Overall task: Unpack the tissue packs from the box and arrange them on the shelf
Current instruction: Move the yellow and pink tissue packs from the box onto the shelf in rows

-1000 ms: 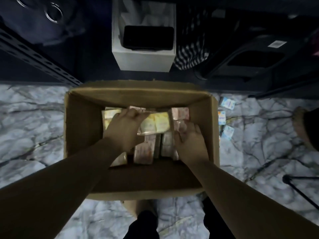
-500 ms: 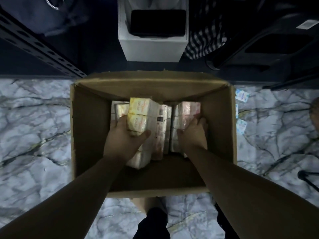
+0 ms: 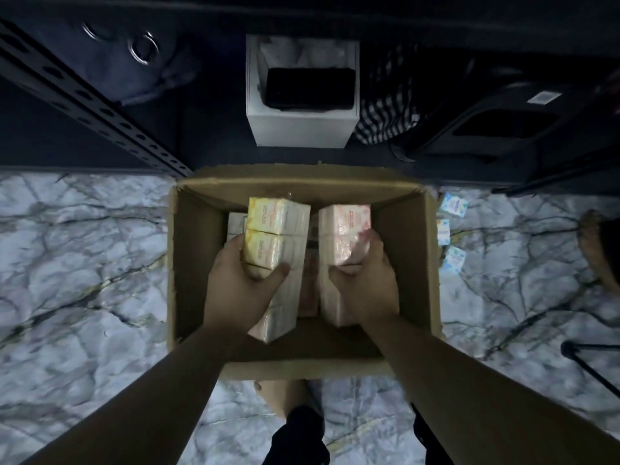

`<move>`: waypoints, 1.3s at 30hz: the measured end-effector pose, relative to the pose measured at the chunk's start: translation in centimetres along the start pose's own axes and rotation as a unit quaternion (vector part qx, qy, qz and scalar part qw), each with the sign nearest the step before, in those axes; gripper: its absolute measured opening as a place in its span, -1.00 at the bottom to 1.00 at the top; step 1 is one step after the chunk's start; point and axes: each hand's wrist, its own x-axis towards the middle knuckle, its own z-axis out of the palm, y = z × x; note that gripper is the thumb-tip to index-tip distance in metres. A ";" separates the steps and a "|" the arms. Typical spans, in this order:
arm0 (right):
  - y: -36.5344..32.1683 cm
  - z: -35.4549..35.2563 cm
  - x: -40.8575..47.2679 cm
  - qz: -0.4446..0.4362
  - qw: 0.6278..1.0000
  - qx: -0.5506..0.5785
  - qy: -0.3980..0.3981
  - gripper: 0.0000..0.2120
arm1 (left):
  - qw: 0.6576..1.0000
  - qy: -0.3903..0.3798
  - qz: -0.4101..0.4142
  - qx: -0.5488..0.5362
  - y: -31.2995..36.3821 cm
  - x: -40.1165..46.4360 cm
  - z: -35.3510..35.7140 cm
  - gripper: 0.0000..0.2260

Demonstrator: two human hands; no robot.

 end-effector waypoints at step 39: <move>-39.8 -48.4 -30.9 -0.359 0.841 0.262 0.309 -0.09 | 0.898 0.137 0.405 -0.105 52.0 -24.1 -39.2 -0.28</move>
